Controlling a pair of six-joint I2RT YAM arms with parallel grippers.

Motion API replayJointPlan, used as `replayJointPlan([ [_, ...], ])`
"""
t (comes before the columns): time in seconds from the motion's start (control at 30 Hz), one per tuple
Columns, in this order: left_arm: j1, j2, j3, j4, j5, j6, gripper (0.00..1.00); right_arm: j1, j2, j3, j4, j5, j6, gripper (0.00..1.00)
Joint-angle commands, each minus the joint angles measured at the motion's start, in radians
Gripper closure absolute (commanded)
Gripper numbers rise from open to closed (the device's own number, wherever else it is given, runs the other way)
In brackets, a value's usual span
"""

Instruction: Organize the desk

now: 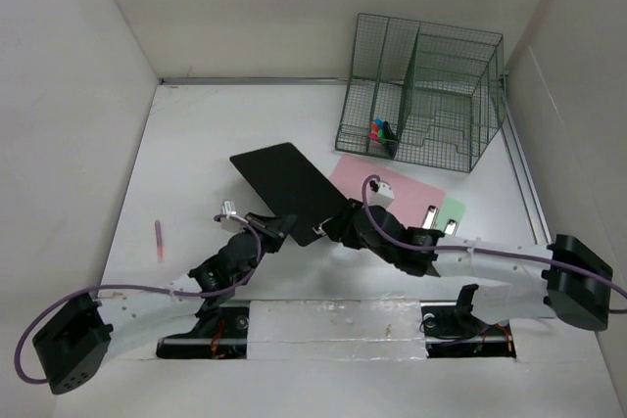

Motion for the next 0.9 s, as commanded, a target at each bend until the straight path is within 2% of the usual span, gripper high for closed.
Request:
replayJointPlan([
  [0.0, 0.005, -0.116, 0.011, -0.033, -0.031, 0.075, 1.0, 0.013, -0.108, 0.029, -0.045, -0.03, -0.048, 0.49],
  [0.07, 0.005, -0.199, 0.012, -0.078, -0.041, 0.091, 1.0, 0.032, -0.206, 0.029, -0.084, -0.036, -0.065, 0.34],
  [0.13, 0.005, -0.277, 0.02, -0.087, -0.047, 0.136, 1.0, 0.045, -0.297, 0.026, -0.131, -0.033, -0.068, 0.16],
  [0.17, 0.005, -0.278, 0.02, -0.092, -0.043, 0.137, 1.0, 0.046, -0.297, 0.026, -0.131, -0.033, -0.067, 0.16],
  [0.2, 0.005, -0.301, 0.034, -0.096, -0.043, 0.161, 1.0, 0.046, -0.349, 0.02, -0.154, -0.045, -0.062, 0.08],
  [0.3, 0.005, -0.311, 0.049, -0.104, -0.044, 0.183, 1.0, 0.046, -0.407, -0.012, -0.147, -0.082, -0.018, 0.0],
  [0.47, 0.005, -0.301, 0.029, -0.011, 0.012, 0.169, 1.0, 0.046, -0.359, -0.072, -0.06, -0.09, 0.073, 0.0],
  [0.5, 0.005, -0.295, 0.032, -0.006, 0.021, 0.163, 1.0, 0.046, -0.343, -0.07, 0.003, -0.102, 0.076, 0.0],
  [0.6, 0.005, -0.302, 0.039, 0.019, 0.063, 0.14, 1.0, 0.046, -0.267, -0.017, 0.025, -0.155, 0.067, 0.0],
  [0.67, 0.005, -0.314, 0.048, 0.019, 0.077, 0.14, 1.0, 0.046, -0.227, 0.014, 0.02, -0.172, 0.064, 0.0],
  [0.87, 0.005, -0.388, 0.057, 0.007, 0.127, 0.121, 1.0, 0.046, -0.198, -0.041, 0.151, -0.153, 0.11, 0.0],
])
